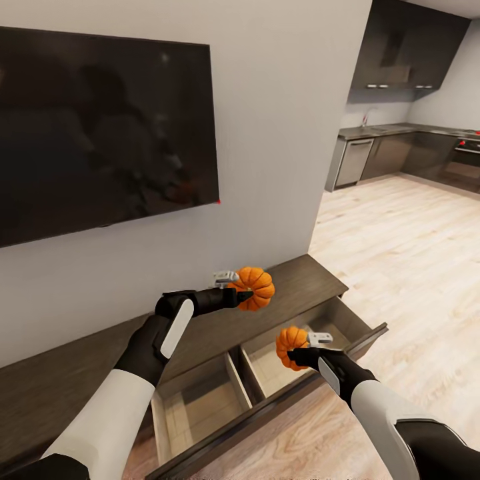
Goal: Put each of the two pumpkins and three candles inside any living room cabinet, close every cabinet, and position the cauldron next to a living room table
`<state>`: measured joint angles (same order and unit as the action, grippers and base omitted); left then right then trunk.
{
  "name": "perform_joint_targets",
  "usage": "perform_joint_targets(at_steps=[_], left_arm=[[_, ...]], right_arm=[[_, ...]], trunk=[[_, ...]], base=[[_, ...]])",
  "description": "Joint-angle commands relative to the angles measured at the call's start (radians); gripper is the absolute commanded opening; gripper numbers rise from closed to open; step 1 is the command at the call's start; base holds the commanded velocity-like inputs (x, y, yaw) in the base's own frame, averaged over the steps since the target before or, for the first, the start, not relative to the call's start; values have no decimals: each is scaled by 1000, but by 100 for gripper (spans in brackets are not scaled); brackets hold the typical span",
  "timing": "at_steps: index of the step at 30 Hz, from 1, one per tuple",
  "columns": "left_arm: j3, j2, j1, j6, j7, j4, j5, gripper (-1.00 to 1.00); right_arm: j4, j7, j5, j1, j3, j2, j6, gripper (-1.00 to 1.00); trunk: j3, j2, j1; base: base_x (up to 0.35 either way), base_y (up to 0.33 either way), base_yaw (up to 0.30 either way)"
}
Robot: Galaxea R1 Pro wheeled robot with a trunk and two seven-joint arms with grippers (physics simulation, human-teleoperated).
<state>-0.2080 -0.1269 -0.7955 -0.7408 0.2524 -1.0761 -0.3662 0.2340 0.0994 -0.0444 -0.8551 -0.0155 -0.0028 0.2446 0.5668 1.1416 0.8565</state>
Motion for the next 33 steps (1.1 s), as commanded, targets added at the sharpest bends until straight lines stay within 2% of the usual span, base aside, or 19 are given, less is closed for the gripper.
perform_joint_targets(at_steps=[1,13,22,33], left_arm=[[1,0,-1,-5,1,-1,0,-100],[1,0,-1,-5,1,-1,0,-100],[1,0,-1,-5,1,-1,0,-100],[1,0,-1,-5,0,-1,0,-100]], right_arm=[[2,0,-8,0,-1,0,5,-100],[2,-1,-5,0,-4,2,3,-100],[2,-1,-5,0,-4,2,4,-100],[2,-1,-5,-1,-3,1,5,-100]], trunk=[[3,1,0],[8,1,0],[21,1,0],[39,1,0]], base=[[0,0,0],[0,0,0],[3,0,0],[213,0,0]])
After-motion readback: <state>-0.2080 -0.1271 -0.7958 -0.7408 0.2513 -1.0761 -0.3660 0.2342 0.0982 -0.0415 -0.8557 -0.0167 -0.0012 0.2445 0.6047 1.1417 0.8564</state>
